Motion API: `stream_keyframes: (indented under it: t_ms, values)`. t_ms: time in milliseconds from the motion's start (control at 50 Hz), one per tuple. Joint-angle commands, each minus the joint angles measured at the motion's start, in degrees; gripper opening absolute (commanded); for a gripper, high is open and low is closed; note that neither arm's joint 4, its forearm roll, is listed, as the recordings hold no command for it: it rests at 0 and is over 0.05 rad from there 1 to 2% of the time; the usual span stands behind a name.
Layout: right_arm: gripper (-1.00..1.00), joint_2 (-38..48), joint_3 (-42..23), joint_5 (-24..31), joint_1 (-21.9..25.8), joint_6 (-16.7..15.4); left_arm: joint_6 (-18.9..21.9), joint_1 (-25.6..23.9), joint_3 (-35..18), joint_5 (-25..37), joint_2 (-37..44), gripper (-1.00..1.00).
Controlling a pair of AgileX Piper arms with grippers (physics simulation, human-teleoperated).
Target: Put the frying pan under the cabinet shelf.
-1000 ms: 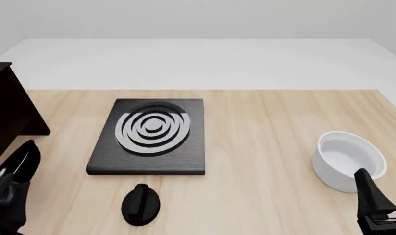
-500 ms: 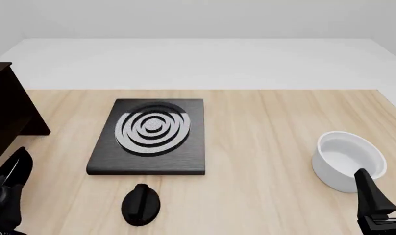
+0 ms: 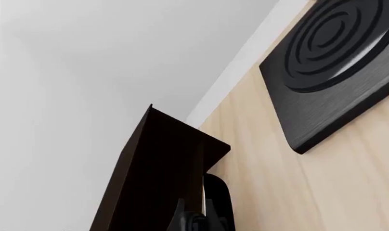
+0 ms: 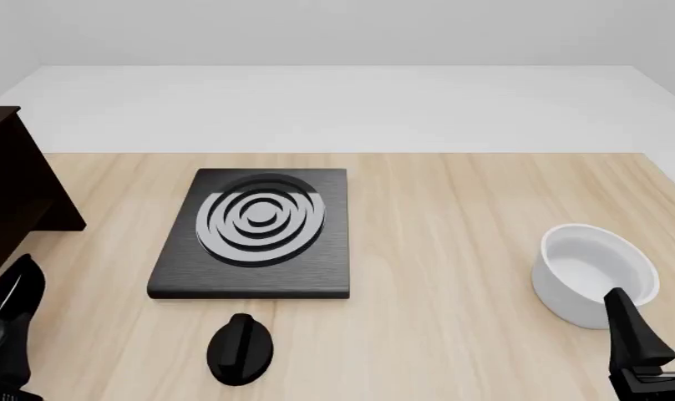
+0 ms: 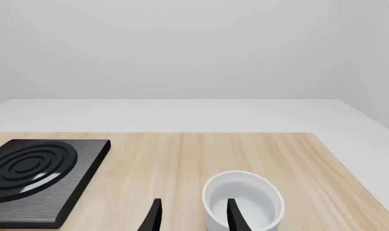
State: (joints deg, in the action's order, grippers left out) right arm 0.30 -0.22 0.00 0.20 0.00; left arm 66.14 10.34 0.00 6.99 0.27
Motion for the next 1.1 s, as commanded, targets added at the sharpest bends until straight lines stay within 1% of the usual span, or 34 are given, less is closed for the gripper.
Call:
stream_keyframes:
  t_ms: [20,120,180,200,220,240,300,340,380,400,440,480,500,520,540,560,600,620,660,680,720,760,780,800,820,840,880,900,960,1020,1060,1100]
  values:
    - [1.00,0.01,0.00,0.00,-0.01,0.00,-0.83,0.47,0.00,-0.55,-0.26,-1.00]
    - [1.00,0.00,0.00,0.00,0.00,0.01,-1.10,-0.07,0.00,-0.19,-0.26,-1.00]
    - [1.00,0.00,0.00,0.00,-0.02,0.00,-2.23,-0.41,-0.01,-0.05,-0.26,-1.00]
    - [1.00,0.00,0.00,0.00,0.00,-0.01,-4.03,-0.48,-0.01,0.05,-0.26,-1.00]
    - [1.00,0.01,0.00,0.00,0.01,0.01,-4.56,-0.48,-0.02,0.22,-0.26,-1.00]
    - [1.00,0.01,0.00,0.01,-0.02,0.00,-3.18,-0.26,-0.01,0.28,-0.26,-1.00]
    - [1.00,0.00,0.00,0.00,-0.01,0.00,-4.31,-0.36,-0.01,0.51,-0.26,-1.00]
    - [1.00,0.00,0.00,0.00,-0.01,0.00,-6.53,-0.62,-0.01,0.60,-0.26,-1.00]
    - [1.00,0.00,0.00,0.00,0.00,0.00,-5.55,-0.38,-0.03,1.02,-0.26,-1.00]
    - [1.00,-0.01,0.00,-0.01,0.01,-0.01,-7.25,-0.31,-0.02,1.15,-0.26,-1.00]
    - [1.00,0.00,0.00,0.00,0.01,0.00,-6.86,-0.30,-0.01,1.27,-0.26,-1.00]
    - [1.00,0.00,0.00,0.00,-0.02,0.00,-8.72,-0.29,-0.09,1.64,-0.26,-1.00]
    - [1.00,0.01,0.00,0.00,0.00,0.00,-7.48,-0.08,-0.02,1.73,-0.26,-1.00]
    - [1.00,0.00,0.00,0.00,0.00,0.00,-8.12,-0.05,-0.04,1.72,-0.26,-1.00]
    - [1.00,0.01,0.00,0.00,0.00,0.01,-9.75,0.02,-0.46,2.41,-0.26,-1.00]
    - [1.00,0.00,0.00,0.00,0.00,0.00,-9.81,0.15,-0.43,2.78,-0.26,-1.00]
    - [1.00,0.00,0.00,0.00,-0.02,0.00,-11.19,0.06,-1.06,4.22,-0.26,-1.00]
    - [1.00,0.00,0.00,0.00,0.01,-0.01,-12.72,-0.08,-2.03,5.58,-0.26,-1.00]
    - [1.00,0.00,0.00,0.00,0.00,0.00,-12.67,0.40,-1.59,6.02,-0.26,-1.00]
    - [1.00,0.00,0.00,0.00,0.00,0.02,-14.01,0.24,-2.53,7.58,-0.26,-1.00]
    - [1.00,0.00,0.00,0.00,0.00,0.01,-13.09,0.26,-2.19,8.55,-0.26,-1.00]
    - [1.00,-0.01,0.00,-0.01,0.00,0.01,-14.68,0.11,-3.30,10.94,-0.26,-1.00]
    - [1.00,-0.01,0.00,-0.01,-0.01,0.01,-14.05,0.41,-3.10,10.82,-0.26,-1.00]
    - [1.00,0.00,0.00,0.00,0.00,0.01,-11.90,0.38,-1.71,11.65,-0.26,-1.00]
    - [1.00,-0.01,0.00,0.00,-0.01,0.01,-12.87,0.45,-2.41,12.46,-0.25,-1.00]
    - [1.00,0.01,0.00,0.00,-0.01,0.00,-13.50,0.25,-2.43,14.79,-0.19,-1.00]
    - [1.00,0.00,0.00,0.00,0.00,0.01,-11.59,0.35,-1.37,14.88,-0.22,-1.00]
    - [1.00,-0.01,0.00,-0.01,0.00,-0.01,-12.00,0.09,-1.84,15.93,0.59,-1.00]
    - [1.00,0.01,0.00,0.00,-0.01,0.00,-12.29,0.43,-2.08,12.49,6.99,-1.00]
    - [1.00,0.00,0.00,0.00,0.00,0.00,-9.07,2.00,-0.79,6.34,14.14,-1.00]
    - [1.00,-0.01,0.00,0.00,-0.01,-0.01,-9.83,2.16,-1.66,3.75,17.79,-1.00]
    - [1.00,0.00,0.00,0.00,0.00,0.00,-7.46,2.78,-0.35,-1.82,22.90,-1.00]
